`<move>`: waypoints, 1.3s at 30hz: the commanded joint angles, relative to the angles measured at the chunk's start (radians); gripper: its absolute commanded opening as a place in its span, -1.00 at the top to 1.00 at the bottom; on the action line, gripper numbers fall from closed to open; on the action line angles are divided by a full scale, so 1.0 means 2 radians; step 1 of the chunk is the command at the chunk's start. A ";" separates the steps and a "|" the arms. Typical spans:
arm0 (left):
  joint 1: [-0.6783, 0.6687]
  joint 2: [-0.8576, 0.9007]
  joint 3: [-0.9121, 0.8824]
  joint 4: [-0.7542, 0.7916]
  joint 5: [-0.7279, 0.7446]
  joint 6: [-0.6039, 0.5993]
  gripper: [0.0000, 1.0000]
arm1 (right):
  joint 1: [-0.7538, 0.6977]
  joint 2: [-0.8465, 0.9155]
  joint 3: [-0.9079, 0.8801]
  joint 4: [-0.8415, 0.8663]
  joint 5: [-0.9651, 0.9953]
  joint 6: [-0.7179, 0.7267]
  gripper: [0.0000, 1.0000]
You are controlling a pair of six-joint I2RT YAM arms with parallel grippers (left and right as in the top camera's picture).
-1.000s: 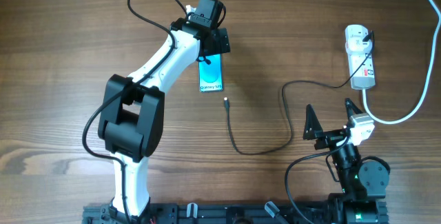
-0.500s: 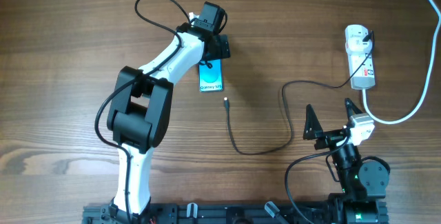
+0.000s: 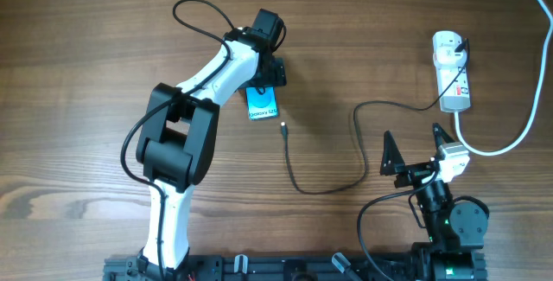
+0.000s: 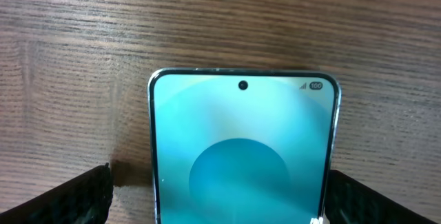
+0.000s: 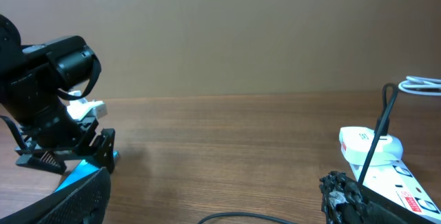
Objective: Plug charger to phone and switch on socket
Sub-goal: 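Lower the left gripper onto the phone's top edge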
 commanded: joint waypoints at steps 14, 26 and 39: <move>-0.006 0.016 -0.009 -0.102 0.091 0.001 -0.75 | 0.002 -0.003 -0.001 0.002 0.004 -0.003 -1.00; -0.025 0.016 -0.051 -0.043 0.083 0.014 -1.00 | 0.002 -0.003 -0.001 0.002 0.004 -0.003 -0.99; -0.014 0.016 -0.051 0.000 0.084 -0.003 -1.00 | 0.002 -0.003 -0.001 0.002 0.004 -0.003 -0.99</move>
